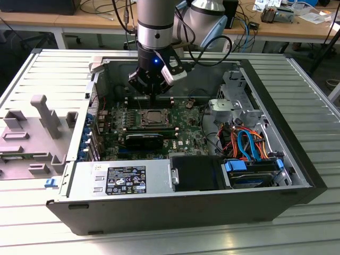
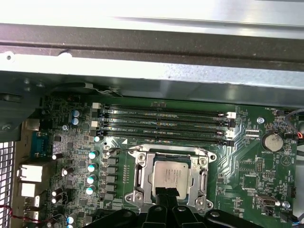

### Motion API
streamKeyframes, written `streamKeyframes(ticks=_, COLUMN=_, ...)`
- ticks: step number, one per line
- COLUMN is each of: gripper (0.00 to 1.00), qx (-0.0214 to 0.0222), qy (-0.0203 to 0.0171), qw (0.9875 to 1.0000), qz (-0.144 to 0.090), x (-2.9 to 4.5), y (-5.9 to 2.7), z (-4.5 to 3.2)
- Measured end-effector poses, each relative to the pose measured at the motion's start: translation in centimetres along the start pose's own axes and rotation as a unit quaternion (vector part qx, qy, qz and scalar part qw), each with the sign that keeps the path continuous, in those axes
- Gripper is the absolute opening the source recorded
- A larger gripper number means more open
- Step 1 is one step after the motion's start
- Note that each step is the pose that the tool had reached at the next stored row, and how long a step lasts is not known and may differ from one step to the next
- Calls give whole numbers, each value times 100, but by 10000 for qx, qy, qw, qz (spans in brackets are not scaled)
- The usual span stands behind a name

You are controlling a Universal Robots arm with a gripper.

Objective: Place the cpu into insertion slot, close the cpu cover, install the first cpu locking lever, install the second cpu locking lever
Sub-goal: 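Install the first cpu locking lever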

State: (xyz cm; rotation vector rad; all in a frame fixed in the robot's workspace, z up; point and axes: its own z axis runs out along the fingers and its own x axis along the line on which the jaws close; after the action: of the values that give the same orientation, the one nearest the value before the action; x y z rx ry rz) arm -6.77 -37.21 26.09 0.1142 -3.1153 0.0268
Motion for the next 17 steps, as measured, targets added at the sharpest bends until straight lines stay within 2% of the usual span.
streamKeyframes(ticks=5, gripper=11, qx=1, qy=1, qw=10000, qz=1, x=8, y=1, z=-1)
streamKeyframes(ticks=17, gripper=11, qx=0, qy=0, qw=10000, qz=0, x=78, y=5, z=1)
